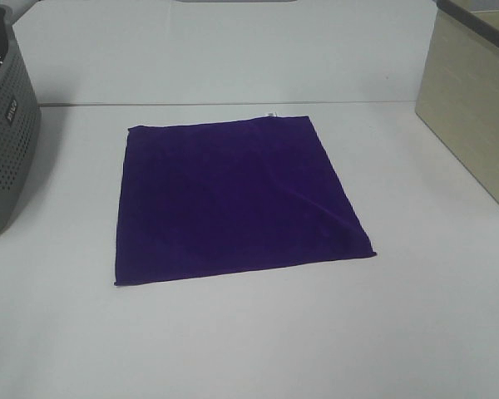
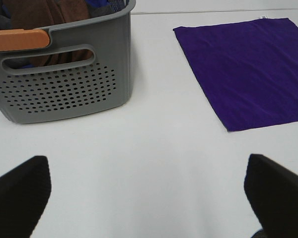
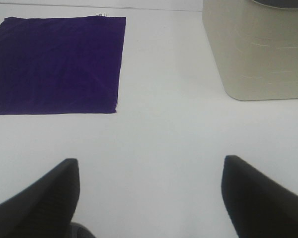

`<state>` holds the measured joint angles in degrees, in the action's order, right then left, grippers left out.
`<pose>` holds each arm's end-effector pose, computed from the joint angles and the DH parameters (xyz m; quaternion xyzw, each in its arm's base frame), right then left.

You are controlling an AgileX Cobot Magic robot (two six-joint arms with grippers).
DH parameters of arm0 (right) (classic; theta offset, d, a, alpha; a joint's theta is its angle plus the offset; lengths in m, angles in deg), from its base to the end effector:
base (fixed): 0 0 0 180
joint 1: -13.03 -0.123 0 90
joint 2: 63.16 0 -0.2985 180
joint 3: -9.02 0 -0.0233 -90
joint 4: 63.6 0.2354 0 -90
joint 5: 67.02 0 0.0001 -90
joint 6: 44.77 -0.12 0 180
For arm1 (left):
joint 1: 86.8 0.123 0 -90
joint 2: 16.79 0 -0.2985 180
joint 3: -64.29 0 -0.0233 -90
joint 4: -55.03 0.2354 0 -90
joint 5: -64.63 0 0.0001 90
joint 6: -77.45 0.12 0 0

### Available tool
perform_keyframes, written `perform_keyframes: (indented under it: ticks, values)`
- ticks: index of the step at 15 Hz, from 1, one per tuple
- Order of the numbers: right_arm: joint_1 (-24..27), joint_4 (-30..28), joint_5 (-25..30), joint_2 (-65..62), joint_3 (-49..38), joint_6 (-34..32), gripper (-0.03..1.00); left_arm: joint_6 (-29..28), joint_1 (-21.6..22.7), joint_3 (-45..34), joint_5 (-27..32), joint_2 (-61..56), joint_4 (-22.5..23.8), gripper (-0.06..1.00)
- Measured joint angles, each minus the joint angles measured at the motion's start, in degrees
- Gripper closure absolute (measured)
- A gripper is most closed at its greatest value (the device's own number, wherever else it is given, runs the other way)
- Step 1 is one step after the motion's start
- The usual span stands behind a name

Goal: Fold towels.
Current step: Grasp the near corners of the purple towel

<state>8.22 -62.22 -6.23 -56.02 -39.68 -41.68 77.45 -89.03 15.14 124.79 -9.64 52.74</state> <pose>-0.0075 0.0019 0.2577 -0.0591 0.8488 0.0199 0.5250 -0.0061 -0.0039 0.2567 0.0172 0.8498 -0.0302 0.5259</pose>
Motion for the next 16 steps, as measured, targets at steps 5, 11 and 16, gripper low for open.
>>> perform_keyframes:
  ticks: [5, 11, 16]
  values:
    - [0.0, 0.0, 0.0, 0.0, 0.0, 0.0, 0.19, 0.0, 0.0, 0.0, 0.0, 0.0, 0.0, -0.05]
    - [0.0, 0.0, 0.0, 0.0, 0.0, 0.0, 0.19, 0.0, 0.0, 0.0, 0.0, 0.0, 0.0, -0.05]
    - [0.0, 0.0, 0.0, 0.0, 0.0, 0.0, 0.19, 0.0, 0.0, 0.0, 0.0, 0.0, 0.0, -0.05]
